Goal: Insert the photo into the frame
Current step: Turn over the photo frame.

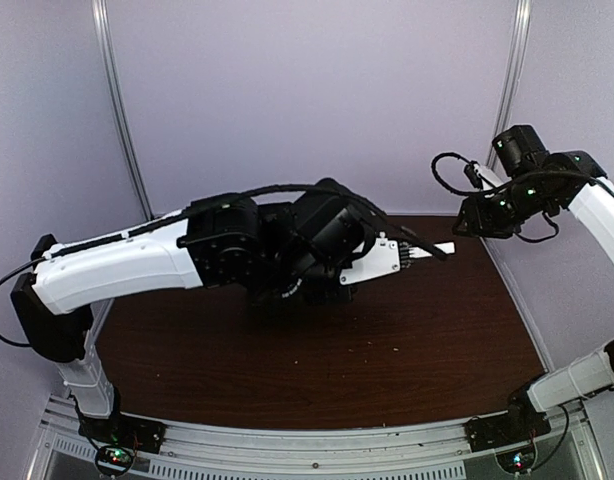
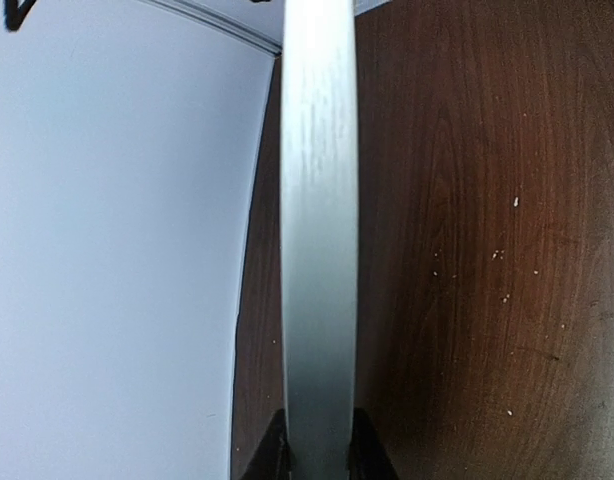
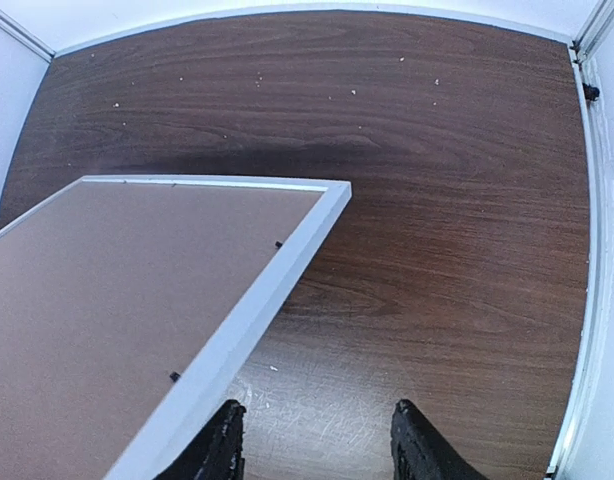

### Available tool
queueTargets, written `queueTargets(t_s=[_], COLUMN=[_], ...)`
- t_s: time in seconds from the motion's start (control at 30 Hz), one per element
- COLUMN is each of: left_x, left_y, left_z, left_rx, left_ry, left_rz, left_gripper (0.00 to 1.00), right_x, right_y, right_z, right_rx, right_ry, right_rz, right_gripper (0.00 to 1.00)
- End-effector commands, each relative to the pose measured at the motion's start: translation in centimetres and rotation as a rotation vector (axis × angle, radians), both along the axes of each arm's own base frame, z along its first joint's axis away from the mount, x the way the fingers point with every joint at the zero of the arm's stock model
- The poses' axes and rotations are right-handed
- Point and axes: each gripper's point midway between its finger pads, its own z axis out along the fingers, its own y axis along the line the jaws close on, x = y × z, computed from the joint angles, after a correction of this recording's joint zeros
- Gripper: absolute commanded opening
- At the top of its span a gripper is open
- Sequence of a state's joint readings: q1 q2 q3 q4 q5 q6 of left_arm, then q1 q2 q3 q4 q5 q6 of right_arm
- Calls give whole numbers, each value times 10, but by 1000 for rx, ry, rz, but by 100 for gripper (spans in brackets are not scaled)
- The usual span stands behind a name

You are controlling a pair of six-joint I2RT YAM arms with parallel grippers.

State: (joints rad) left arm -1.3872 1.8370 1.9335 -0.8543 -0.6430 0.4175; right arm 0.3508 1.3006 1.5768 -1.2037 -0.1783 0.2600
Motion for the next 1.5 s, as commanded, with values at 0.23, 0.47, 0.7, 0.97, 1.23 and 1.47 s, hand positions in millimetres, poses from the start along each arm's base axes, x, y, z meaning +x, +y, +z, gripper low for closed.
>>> queueTargets(t_s=[0.23,0.47,0.7,0.97,1.23,1.47], left_x=[36,43,38,24,15,4], left_y=[69,114,135,132,118,109], left_z=[128,136,129,125,131,138], left_rx=[-316,-356,-349,-367,-400,-431], left_ry=[77,213,318,470,561,613], left_rz=[93,91,54,-50,-137,-216], left_gripper=[0,0,0,0,0,0], right_x=[-11,-29,-49,-72,-81,-82], right_y=[-6,33,75,127,157,170], right_z=[31,59,80,79,70,69], right_rx=[14,207,338,357,275,247], right_ry=[-115,-298,-482,-532,-524,-539], right_rz=[38,261,520,837,984,1041], right_gripper=[53,73,82,86,88,87])
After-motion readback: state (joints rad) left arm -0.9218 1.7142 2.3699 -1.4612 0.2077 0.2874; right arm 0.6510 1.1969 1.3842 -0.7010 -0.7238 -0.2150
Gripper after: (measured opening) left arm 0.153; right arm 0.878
